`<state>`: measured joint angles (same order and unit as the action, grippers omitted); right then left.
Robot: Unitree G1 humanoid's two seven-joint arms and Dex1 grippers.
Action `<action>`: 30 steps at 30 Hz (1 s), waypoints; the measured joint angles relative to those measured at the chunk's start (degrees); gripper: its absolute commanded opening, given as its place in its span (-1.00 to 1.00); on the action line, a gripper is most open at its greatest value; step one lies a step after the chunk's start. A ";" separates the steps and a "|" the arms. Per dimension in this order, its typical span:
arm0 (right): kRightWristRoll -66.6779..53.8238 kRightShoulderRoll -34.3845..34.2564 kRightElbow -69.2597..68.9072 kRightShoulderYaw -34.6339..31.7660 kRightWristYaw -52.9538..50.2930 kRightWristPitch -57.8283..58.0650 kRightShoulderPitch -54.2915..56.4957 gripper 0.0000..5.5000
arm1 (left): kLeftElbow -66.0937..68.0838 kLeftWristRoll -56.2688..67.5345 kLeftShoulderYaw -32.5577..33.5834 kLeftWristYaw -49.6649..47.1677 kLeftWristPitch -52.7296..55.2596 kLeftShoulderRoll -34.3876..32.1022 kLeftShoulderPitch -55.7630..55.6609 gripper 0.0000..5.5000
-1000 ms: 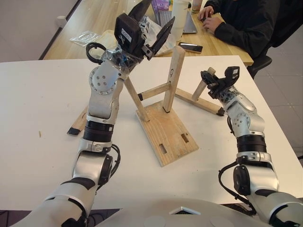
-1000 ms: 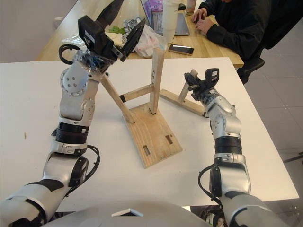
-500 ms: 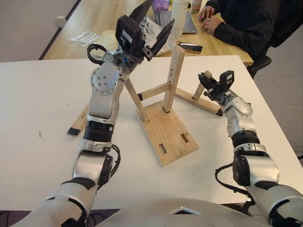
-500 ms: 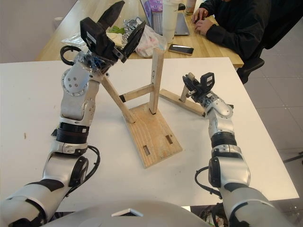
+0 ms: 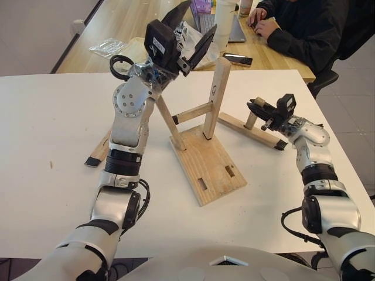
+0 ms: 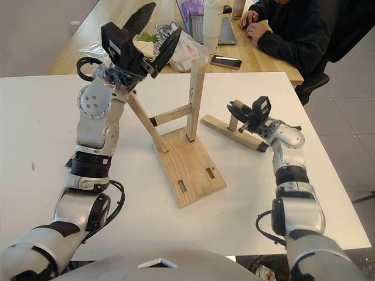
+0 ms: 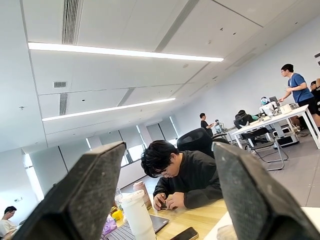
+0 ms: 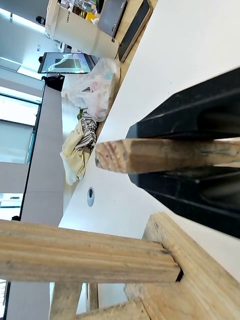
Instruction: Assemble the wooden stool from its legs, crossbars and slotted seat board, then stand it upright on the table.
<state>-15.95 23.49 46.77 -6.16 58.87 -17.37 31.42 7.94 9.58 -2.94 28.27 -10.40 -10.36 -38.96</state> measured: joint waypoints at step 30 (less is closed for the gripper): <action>-6.27 -0.18 -11.41 2.27 -1.42 6.61 -10.96 -0.86 | 0.94 0.76 0.25 1.67 1.33 0.02 -0.54 0.16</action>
<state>-22.22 23.31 35.36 -3.89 57.44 -10.76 20.46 8.88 10.34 -2.69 29.94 -9.08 -10.34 -39.50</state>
